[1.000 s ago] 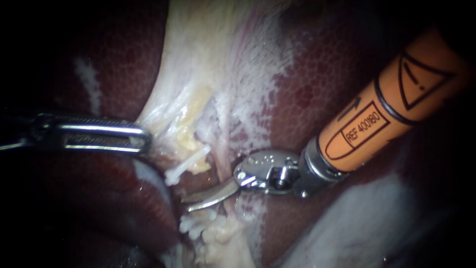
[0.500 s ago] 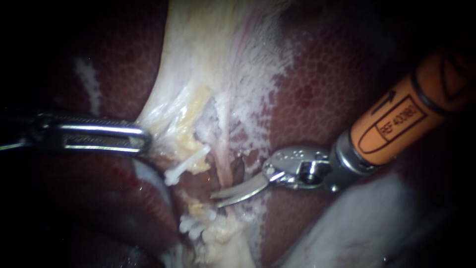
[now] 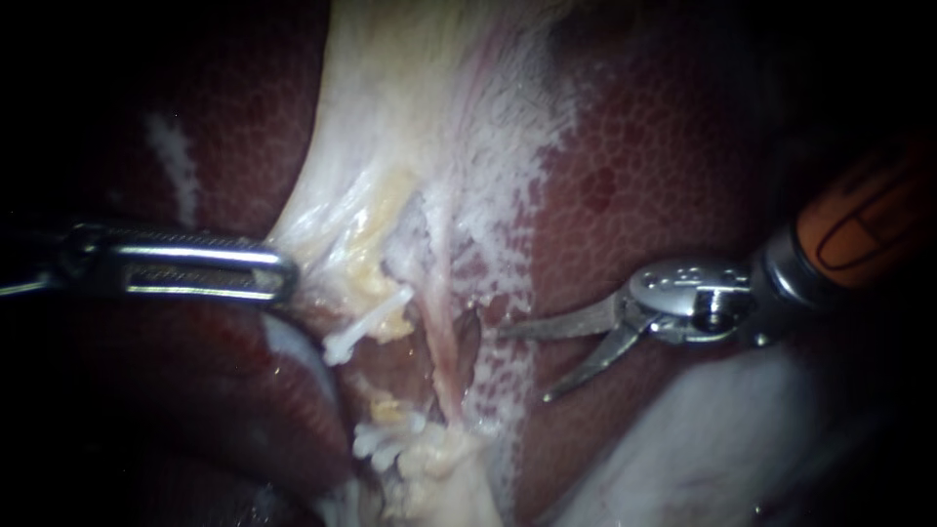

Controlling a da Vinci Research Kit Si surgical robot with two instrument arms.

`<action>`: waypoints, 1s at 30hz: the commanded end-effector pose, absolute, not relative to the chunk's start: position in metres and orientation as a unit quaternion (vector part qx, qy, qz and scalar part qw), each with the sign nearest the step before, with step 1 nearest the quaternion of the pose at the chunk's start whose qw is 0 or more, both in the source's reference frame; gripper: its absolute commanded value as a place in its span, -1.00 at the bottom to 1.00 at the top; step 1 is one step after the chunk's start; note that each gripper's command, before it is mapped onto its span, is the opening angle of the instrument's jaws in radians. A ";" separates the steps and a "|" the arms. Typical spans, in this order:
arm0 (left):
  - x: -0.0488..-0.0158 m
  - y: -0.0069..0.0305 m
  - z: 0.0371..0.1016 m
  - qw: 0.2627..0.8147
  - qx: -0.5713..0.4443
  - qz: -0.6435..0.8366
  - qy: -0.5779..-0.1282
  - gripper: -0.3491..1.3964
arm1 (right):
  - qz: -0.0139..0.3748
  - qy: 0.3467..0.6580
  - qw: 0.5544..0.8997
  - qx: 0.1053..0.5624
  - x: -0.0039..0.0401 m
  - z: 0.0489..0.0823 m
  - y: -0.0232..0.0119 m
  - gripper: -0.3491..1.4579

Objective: Go back from the cut left tube

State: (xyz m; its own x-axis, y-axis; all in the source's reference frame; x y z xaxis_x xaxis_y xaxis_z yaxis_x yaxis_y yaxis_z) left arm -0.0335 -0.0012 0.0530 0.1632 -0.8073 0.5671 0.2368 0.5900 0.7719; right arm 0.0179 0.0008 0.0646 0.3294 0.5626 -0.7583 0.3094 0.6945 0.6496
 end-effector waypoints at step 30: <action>-0.0339 -0.0015 0.0538 0.715 0.264 -0.366 -0.534 -1.00 | 0.104 0.562 0.817 0.071 0.0134 0.0596 0.0046 0.97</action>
State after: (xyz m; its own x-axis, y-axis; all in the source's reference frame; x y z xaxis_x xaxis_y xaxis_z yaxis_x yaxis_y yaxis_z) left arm -0.0340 -0.0016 0.0539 0.1623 -0.8047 0.5710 0.2420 0.5935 0.7676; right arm 0.0134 0.0045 0.0595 0.3477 0.2402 -0.9063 -0.0889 0.9707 0.2232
